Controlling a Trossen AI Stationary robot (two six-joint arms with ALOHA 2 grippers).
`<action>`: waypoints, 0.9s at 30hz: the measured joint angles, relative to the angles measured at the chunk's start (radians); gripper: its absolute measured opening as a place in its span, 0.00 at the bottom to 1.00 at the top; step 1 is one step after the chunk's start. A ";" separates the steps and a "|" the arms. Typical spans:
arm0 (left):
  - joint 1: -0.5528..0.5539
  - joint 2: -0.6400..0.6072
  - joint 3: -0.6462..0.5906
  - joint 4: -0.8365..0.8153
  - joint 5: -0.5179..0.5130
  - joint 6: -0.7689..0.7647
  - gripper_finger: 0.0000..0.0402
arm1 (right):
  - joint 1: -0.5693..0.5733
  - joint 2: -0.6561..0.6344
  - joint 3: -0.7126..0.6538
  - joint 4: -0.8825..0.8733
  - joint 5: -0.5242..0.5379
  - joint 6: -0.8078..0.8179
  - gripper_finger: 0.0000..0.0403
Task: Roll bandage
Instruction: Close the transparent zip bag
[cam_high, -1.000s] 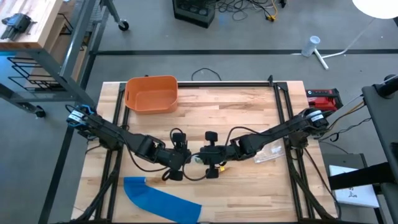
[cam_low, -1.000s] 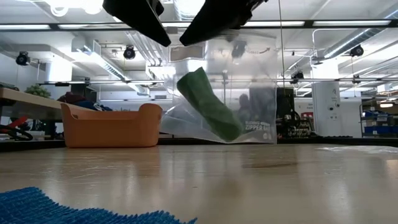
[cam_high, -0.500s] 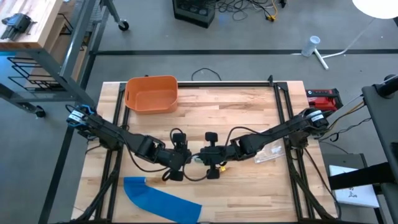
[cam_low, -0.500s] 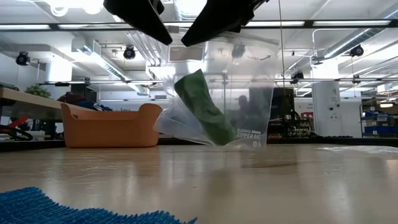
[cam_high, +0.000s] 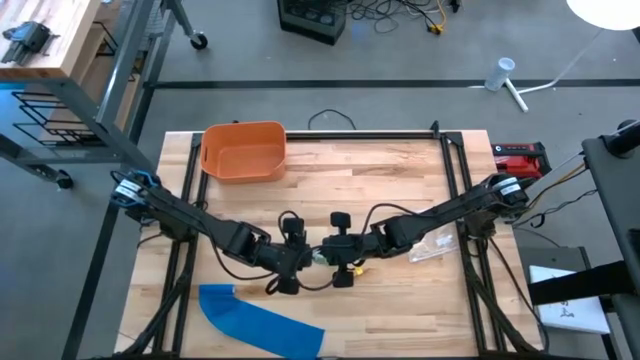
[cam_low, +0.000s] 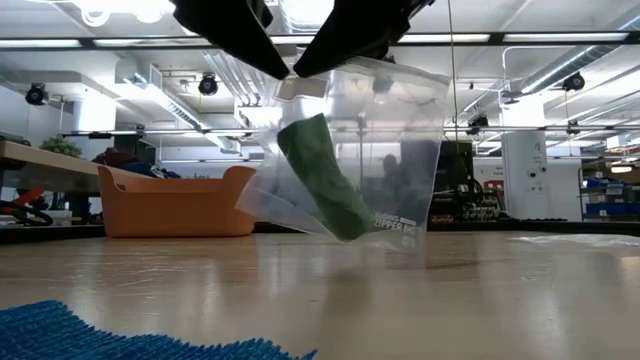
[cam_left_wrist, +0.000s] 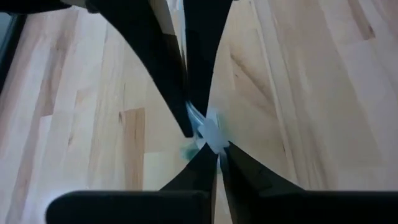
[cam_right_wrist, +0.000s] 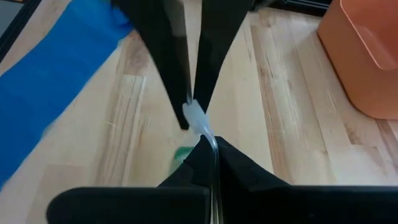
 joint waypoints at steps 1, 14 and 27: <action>0.000 0.004 0.000 0.007 -0.009 0.006 0.04 | 0.000 0.000 0.000 0.000 0.000 0.000 0.00; 0.001 -0.017 0.001 -0.021 -0.032 0.010 0.06 | 0.000 -0.001 0.000 -0.048 -0.050 0.011 0.00; 0.001 -0.019 0.002 0.000 -0.025 0.008 0.07 | 0.000 -0.001 0.000 -0.054 -0.052 0.027 0.00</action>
